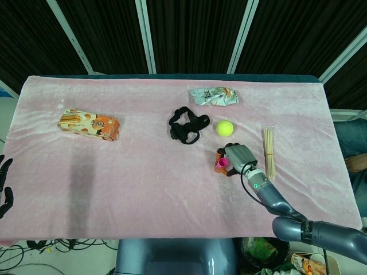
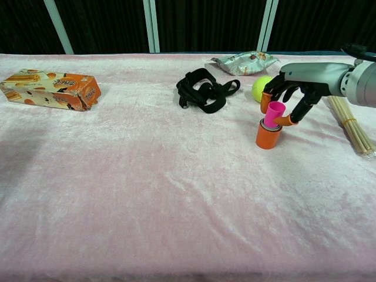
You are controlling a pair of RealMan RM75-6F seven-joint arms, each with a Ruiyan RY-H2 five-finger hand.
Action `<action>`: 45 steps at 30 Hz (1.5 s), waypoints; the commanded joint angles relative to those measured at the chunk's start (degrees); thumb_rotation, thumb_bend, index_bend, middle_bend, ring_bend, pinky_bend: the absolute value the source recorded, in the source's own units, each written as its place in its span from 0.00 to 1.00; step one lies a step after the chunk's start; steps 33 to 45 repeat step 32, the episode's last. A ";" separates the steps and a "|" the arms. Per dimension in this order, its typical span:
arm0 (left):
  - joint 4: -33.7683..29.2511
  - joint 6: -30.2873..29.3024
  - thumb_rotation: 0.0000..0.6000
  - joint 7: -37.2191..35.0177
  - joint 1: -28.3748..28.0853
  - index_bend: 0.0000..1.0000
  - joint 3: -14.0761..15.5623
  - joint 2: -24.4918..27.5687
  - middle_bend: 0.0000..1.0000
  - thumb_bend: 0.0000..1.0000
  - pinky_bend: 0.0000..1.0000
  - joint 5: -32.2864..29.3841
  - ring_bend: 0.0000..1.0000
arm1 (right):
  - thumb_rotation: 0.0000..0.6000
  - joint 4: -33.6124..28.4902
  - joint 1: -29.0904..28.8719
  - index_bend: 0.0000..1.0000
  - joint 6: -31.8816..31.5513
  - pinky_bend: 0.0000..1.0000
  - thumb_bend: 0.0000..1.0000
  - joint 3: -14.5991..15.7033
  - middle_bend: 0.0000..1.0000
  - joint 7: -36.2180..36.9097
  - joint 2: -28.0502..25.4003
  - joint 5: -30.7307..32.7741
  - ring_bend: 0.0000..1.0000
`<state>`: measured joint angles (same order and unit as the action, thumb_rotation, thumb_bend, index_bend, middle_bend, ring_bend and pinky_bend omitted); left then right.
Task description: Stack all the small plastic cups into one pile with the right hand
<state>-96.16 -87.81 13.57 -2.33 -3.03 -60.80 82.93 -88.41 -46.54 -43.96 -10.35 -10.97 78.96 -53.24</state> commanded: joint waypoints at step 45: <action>-0.90 -0.91 1.00 -1.27 0.28 0.06 -0.08 0.24 0.01 0.70 0.03 0.64 0.00 | 1.00 -15.39 26.44 0.11 -44.29 0.21 0.20 10.55 0.07 -10.29 -12.02 -22.81 0.15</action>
